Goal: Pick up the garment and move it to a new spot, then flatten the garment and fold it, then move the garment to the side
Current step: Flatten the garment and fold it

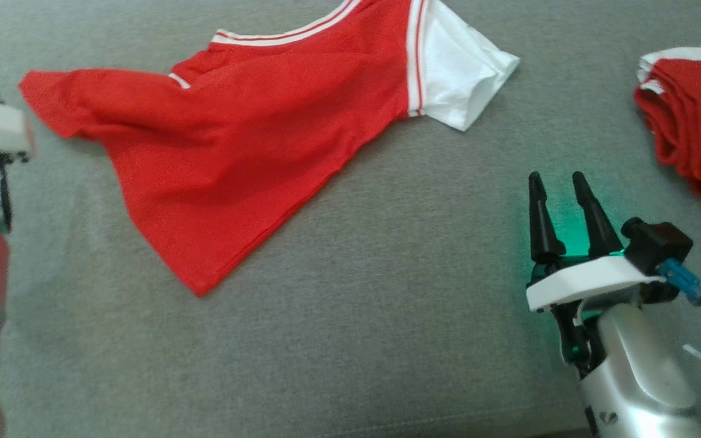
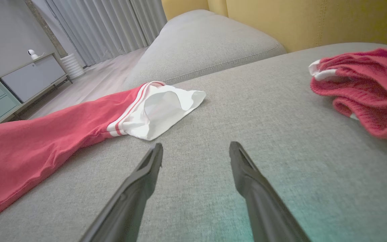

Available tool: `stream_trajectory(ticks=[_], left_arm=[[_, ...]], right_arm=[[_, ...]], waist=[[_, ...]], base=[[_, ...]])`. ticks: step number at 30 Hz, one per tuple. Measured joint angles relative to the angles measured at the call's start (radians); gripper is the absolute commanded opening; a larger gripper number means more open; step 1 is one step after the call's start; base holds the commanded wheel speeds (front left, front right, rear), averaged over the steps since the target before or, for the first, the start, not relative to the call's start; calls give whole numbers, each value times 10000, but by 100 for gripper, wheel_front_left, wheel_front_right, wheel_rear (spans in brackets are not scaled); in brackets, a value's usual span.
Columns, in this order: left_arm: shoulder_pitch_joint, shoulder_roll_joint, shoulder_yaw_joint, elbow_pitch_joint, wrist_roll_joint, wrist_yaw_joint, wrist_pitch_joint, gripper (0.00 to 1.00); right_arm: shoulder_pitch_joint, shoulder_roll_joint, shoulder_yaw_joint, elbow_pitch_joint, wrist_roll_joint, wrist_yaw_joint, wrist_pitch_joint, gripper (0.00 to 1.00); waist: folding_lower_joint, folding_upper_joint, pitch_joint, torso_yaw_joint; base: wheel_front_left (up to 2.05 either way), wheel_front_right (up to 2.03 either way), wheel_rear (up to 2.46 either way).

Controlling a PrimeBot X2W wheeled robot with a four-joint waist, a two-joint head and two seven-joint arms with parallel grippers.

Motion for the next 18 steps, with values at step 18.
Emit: stream_trajectory(ticks=[18], left_arm=[[3740, -3323, -606, -2840, -437, -1068, -27, 100]], right_arm=[[-3535, -190, -3429, 3078, -3674, 0, 0, 100]], waist=[[0, 0, -21, 2399]], base=[[0, 0, 0]])
